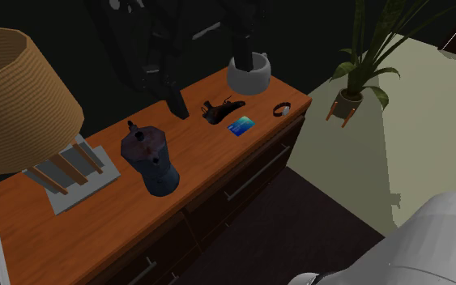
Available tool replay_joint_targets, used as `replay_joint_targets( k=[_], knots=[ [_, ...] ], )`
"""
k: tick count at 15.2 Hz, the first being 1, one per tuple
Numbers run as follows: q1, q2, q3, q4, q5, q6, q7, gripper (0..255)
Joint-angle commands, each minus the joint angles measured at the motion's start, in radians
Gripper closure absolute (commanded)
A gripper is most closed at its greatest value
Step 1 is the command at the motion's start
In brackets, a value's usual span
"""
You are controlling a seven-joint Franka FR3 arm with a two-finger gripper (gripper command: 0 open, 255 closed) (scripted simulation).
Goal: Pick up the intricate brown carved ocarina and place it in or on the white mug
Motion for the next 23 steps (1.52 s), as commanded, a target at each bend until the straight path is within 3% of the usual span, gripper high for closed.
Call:
replay_joint_targets(
  k=[1, 12, 23],
  knots=[
    [0.000, 0.000, 0.000, 0.000, 0.000, 0.000, 0.000, 0],
    [-0.070, 0.308, -0.073, -0.014, -0.028, 0.338, 0.012, 0],
    [-0.126, 0.689, -0.144, 0.127, -0.009, 0.593, 0.005, 0]
  ],
)
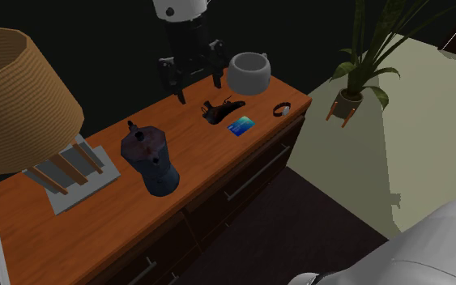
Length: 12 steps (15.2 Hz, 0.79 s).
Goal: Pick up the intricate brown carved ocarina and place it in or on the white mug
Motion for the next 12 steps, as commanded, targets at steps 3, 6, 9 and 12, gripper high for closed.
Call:
replay_joint_targets(
  k=[3, 6, 9, 12],
  knots=[
    [-0.019, 0.138, -0.020, 0.073, 0.022, 0.070, -0.005, 0],
    [-0.035, 0.248, -0.033, 0.147, 0.045, 0.108, -0.015, 0],
    [-0.055, 0.358, -0.042, 0.231, 0.070, 0.136, -0.024, 0],
    [-0.078, 0.469, -0.047, 0.326, 0.097, 0.153, -0.033, 0]
  ],
)
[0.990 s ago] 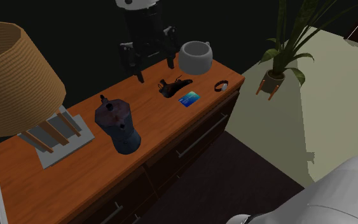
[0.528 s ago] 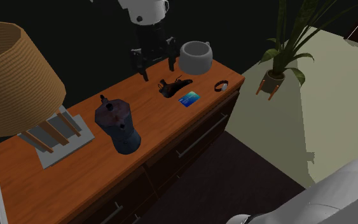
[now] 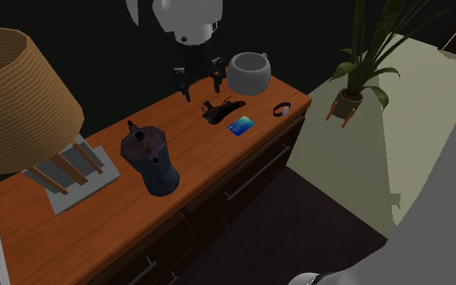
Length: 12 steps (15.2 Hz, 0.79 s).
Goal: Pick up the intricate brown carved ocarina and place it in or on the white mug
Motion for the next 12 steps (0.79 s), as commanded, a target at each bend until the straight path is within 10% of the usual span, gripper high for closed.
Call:
replay_joint_targets(
  k=[1, 12],
  knots=[
    [-0.020, 0.081, -0.004, 0.077, 0.019, 0.006, -0.011, 0],
    [-0.039, 0.202, 0.001, 0.111, 0.044, 0.092, -0.020, 0]
  ],
)
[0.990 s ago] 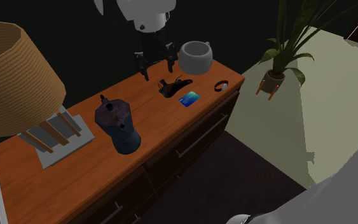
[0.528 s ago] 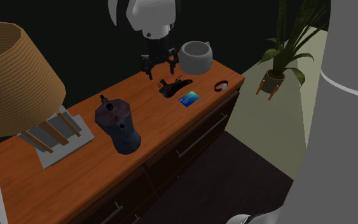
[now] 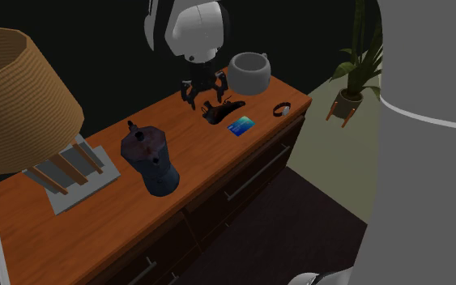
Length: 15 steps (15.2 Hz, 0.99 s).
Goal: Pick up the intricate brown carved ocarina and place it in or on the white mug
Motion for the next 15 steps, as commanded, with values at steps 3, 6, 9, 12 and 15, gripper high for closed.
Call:
replay_joint_targets(
  k=[3, 6, 9, 12, 15],
  knots=[
    [0.000, 0.002, 0.001, -0.002, 0.001, 0.005, 0.000, 0],
    [0.000, 0.002, 0.000, -0.002, 0.001, 0.004, 0.000, 0],
    [0.000, 0.002, 0.000, -0.002, 0.001, 0.004, 0.000, 255],
    [0.000, 0.002, 0.000, -0.002, 0.001, 0.004, 0.000, 255],
    [0.000, 0.002, 0.000, -0.002, 0.001, 0.004, 0.000, 255]
  ],
)
